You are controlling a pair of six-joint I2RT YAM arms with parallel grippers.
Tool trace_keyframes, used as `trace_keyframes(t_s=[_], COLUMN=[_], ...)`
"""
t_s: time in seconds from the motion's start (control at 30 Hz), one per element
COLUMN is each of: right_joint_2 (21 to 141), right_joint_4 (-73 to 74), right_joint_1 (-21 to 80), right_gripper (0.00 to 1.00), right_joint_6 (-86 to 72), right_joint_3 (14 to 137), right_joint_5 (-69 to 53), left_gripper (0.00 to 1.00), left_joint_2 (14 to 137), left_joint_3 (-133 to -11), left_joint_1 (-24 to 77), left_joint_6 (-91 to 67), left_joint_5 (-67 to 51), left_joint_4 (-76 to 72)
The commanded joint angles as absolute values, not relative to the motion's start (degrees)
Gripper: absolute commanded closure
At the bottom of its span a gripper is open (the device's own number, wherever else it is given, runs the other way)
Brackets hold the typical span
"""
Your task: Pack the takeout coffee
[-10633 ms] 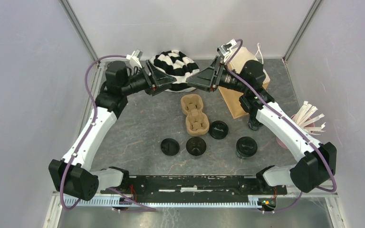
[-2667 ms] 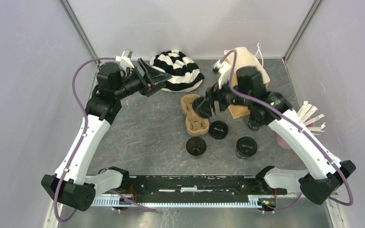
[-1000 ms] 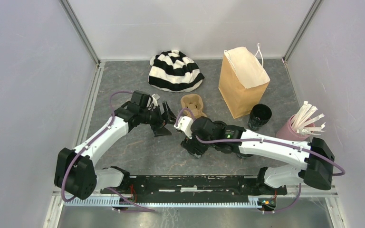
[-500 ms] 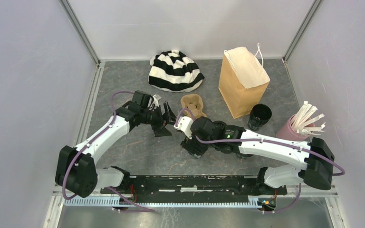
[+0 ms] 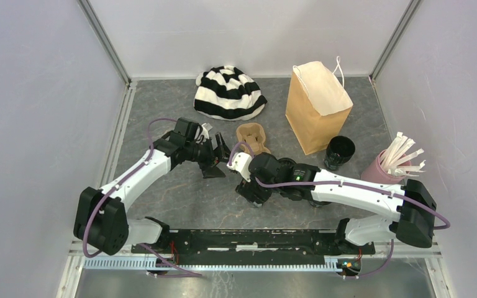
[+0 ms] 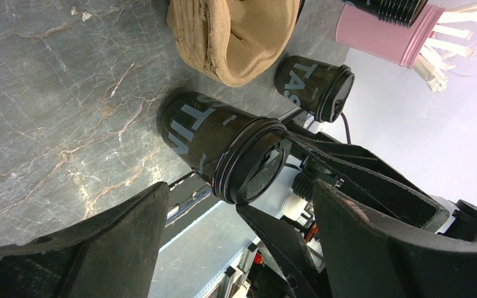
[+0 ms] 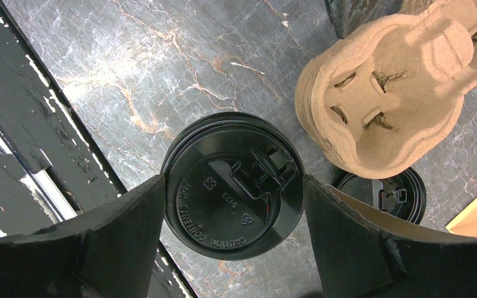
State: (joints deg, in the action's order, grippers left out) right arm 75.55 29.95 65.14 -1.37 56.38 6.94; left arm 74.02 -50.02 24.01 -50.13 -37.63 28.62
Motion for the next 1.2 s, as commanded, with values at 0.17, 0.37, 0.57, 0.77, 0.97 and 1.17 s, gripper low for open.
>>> trace_keyframes(t_s=[0.17, 0.37, 0.57, 0.77, 0.97, 1.17], right_joint_2=[75.03, 74.8, 74.91, 73.33, 69.97, 62.23], right_joint_4=[27.44, 27.24, 27.82, 29.82, 36.06, 34.67], right_joint_1=[65.4, 65.35, 65.39, 65.28, 63.02, 54.17], right_gripper=[0.16, 0.12, 0.12, 0.11, 0.1, 0.19], right_joint_6=[-0.51, -0.46, -0.46, -1.24, -6.67, -15.69], right_joint_3=[56.26, 56.07, 56.04, 59.18, 64.49, 57.41], right_joint_5=[6.54, 6.06, 6.06, 8.21, 8.56, -1.25], left_gripper=[0.09, 0.07, 0.07, 0.07, 0.16, 0.24], left_joint_2=[75.22, 75.43, 75.5, 75.88, 76.16, 74.36], left_joint_3=[-52.82, -53.09, -53.0, -53.18, -52.29, -48.81], left_joint_1=[24.94, 25.22, 25.47, 25.84, 29.58, 35.46], left_joint_6=[-47.55, -47.29, -47.11, -46.59, -46.55, -49.11], left_joint_5=[-39.15, -39.41, -39.44, -39.94, -38.57, -35.61], left_joint_4=[28.08, 28.09, 28.11, 28.2, 28.2, 25.4])
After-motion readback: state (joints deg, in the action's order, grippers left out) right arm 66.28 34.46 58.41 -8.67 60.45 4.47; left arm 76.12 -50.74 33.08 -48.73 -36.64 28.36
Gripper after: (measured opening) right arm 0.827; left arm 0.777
